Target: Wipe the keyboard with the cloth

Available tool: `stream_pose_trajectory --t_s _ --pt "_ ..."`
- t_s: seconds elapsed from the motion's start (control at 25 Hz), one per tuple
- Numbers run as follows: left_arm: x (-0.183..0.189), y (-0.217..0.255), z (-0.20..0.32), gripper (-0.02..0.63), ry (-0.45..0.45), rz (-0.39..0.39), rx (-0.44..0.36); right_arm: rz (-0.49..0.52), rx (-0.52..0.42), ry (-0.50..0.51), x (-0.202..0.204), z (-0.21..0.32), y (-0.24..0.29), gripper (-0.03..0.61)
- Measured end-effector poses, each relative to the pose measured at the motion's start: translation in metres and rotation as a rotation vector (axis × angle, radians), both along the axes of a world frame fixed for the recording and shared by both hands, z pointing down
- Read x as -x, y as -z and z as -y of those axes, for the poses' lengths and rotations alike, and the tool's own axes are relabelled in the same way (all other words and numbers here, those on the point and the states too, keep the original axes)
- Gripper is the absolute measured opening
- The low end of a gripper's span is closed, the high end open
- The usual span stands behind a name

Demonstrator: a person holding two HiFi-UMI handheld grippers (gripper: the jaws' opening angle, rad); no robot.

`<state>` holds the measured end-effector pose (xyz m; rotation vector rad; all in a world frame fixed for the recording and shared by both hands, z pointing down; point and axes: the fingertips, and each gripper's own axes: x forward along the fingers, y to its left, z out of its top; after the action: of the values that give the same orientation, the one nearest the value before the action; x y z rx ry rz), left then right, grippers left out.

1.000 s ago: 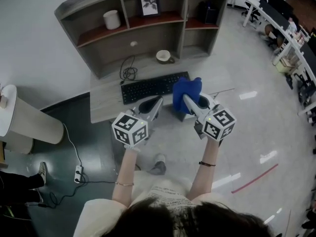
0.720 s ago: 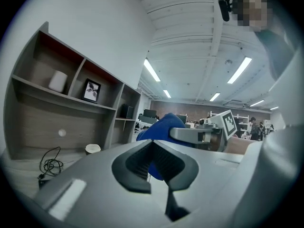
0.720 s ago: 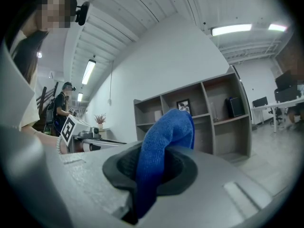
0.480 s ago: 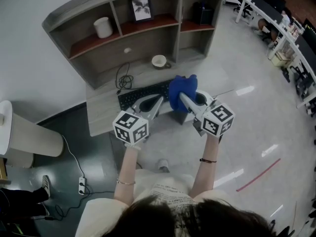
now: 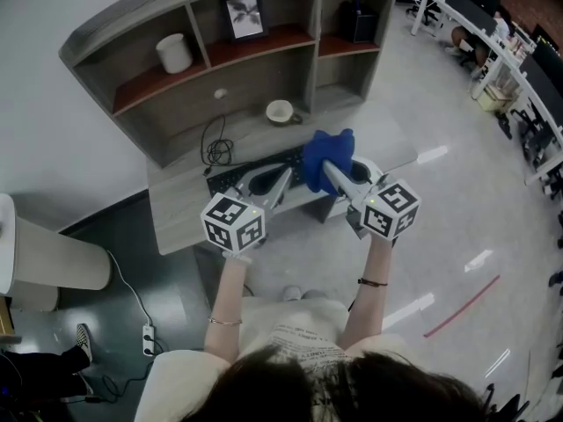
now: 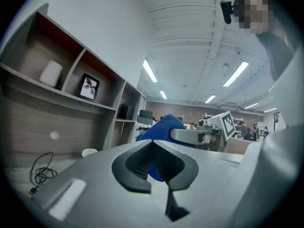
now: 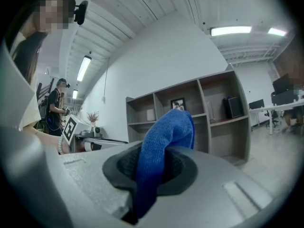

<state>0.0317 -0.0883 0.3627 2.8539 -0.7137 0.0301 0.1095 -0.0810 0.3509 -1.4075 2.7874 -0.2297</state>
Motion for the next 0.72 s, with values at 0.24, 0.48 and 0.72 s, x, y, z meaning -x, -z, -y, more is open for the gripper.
stream_pose_trajectory --t_s 0.24,0.48,0.72 --pt "0.000 -0.007 0.008 0.002 -0.010 -0.002 0.013 0.002 0.012 -0.009 -0.001 0.010 -0.007 0.058" --pt "-0.008 -0.016 0.015 0.002 -0.012 -0.010 0.038 0.003 0.030 -0.014 -0.009 0.018 -0.013 0.058" --pt "-0.025 -0.024 0.031 0.002 0.003 -0.006 0.066 0.004 0.052 0.003 -0.027 0.038 -0.018 0.058"
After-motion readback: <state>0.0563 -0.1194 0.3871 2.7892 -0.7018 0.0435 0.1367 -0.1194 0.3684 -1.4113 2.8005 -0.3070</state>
